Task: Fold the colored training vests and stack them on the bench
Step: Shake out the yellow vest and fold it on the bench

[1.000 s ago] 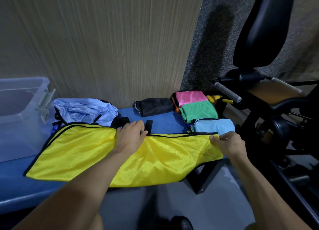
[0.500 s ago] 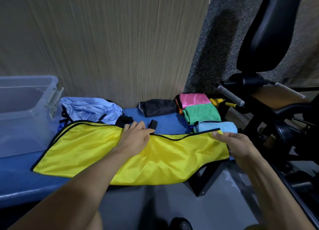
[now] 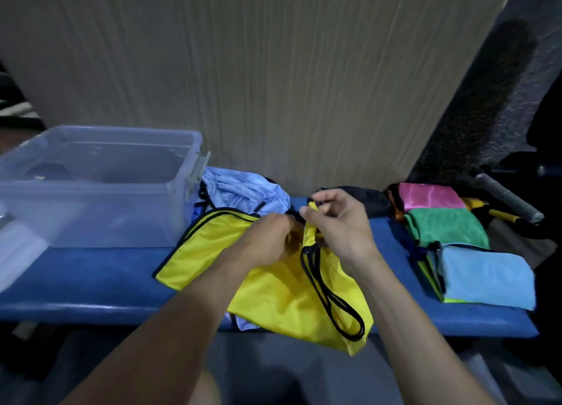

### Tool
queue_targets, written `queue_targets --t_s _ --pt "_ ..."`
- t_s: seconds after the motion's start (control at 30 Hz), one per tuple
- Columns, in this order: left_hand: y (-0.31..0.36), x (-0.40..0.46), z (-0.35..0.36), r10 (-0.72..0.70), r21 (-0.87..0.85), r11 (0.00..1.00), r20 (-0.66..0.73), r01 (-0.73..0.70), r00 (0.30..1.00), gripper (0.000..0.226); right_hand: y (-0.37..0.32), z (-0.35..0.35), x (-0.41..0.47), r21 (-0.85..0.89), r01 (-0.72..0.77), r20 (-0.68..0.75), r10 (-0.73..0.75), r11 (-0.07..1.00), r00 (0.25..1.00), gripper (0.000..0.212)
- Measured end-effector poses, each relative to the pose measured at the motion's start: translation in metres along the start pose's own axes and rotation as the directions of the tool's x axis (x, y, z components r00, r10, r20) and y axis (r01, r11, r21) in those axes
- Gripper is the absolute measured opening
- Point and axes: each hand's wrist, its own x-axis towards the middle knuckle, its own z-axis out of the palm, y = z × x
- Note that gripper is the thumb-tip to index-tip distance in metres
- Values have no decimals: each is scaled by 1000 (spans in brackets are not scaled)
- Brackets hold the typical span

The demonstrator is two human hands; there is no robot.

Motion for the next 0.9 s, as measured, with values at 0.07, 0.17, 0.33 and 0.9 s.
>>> queue_targets --t_s 0.07,0.17,0.33,0.9 --pt "-19 -12 -14 -93 105 990 -14 94 996 16 5 24 8 -35 41 -1 -41 999 999 24" --pt "-43 -29 -31 -152 209 965 -35 156 988 26 10 58 18 -78 104 -15 -106 992 994 22" --pt "-82 -42 -37 -262 189 938 -158 289 952 15 9 103 29 -91 166 -24 -169 982 985 22" --pt "-90 -30 -28 -427 5 880 -432 475 795 17 33 115 39 -199 45 -79 -62 979 995 22"
